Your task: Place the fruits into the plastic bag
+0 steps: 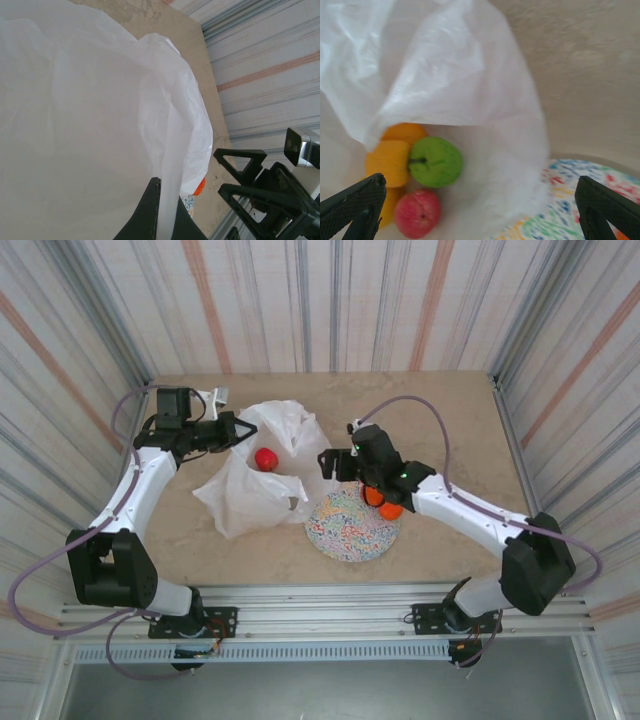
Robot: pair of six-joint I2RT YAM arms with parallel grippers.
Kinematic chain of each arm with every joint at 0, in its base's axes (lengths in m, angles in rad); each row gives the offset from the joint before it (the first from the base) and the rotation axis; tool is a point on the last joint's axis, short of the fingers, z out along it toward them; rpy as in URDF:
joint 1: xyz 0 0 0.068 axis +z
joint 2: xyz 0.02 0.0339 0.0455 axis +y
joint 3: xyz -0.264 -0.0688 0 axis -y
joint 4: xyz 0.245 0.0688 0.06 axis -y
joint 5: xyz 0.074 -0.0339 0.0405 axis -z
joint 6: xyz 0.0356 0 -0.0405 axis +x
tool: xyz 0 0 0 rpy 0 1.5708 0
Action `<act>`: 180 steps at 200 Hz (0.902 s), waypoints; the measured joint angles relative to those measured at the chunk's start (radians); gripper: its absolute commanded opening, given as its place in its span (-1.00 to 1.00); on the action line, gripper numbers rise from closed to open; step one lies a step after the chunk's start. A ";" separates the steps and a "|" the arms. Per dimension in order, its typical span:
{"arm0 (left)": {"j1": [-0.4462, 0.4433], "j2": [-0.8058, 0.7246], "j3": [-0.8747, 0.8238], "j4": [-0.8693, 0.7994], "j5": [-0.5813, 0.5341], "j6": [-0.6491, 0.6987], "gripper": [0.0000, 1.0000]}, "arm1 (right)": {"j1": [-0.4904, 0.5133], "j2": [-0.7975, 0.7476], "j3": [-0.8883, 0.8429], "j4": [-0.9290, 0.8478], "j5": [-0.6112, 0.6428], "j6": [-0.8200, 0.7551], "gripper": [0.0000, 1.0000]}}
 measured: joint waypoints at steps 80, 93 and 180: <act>0.000 0.000 0.000 0.000 0.000 0.000 -1.00 | -0.084 -0.202 -0.149 -0.319 0.122 -0.106 0.98; 0.000 0.000 0.000 0.000 0.000 0.000 -1.00 | -0.089 -0.220 -0.178 -0.365 0.131 -0.102 0.98; 0.000 0.000 0.000 0.000 0.000 0.000 -1.00 | -0.087 -0.084 -0.220 -0.420 0.146 -0.072 0.98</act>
